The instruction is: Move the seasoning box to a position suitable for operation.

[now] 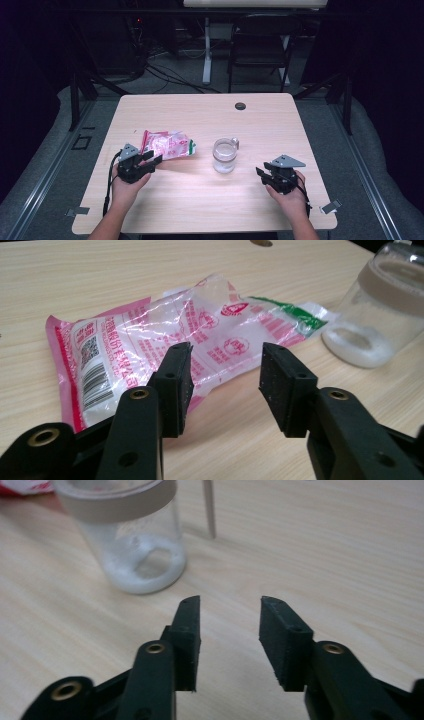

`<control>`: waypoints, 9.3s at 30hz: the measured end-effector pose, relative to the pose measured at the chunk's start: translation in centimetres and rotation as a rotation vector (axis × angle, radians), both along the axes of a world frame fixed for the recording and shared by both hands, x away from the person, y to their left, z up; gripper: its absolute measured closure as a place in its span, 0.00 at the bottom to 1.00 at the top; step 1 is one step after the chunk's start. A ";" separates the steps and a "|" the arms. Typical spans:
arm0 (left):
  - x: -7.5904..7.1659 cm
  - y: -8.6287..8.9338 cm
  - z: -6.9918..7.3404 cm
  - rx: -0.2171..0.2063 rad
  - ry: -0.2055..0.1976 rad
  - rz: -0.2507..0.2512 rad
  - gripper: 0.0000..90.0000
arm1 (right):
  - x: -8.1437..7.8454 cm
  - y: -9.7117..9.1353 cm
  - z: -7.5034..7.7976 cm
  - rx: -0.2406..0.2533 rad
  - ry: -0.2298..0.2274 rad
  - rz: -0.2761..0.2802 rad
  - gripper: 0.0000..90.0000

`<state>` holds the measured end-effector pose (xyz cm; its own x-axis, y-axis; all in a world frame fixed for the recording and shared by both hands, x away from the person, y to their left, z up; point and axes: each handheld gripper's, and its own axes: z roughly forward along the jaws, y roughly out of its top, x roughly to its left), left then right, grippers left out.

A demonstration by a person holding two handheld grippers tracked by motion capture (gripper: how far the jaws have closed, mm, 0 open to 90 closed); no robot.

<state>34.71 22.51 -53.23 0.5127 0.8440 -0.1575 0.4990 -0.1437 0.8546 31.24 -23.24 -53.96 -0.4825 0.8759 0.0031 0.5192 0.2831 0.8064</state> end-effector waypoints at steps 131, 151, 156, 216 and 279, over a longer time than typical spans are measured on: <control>-1.4 -11.2 3.4 -0.023 0.026 -0.324 0.80 | 2.4 4.7 6.1 0.144 0.079 0.075 0.78; -3.4 -11.8 2.2 0.021 0.109 -0.413 1.00 | 2.1 5.3 5.3 0.134 0.165 0.085 0.88; -3.7 -12.8 1.5 0.044 0.118 -0.449 1.00 | 2.0 5.5 5.3 0.122 0.164 0.100 0.90; -2.9 -15.2 4.1 -0.010 0.047 -0.490 0.95 | -2.7 6.0 6.9 0.106 0.061 0.234 0.60; -1.9 -15.5 0.9 0.033 0.033 -0.388 0.66 | -1.3 3.8 5.4 0.126 0.034 0.109 0.66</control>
<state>32.84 7.02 -52.30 0.7900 0.5932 -0.1549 0.4290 -0.3544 0.8309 29.97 -19.45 -48.56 -0.5722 0.8101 0.1276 0.5185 0.2368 0.8216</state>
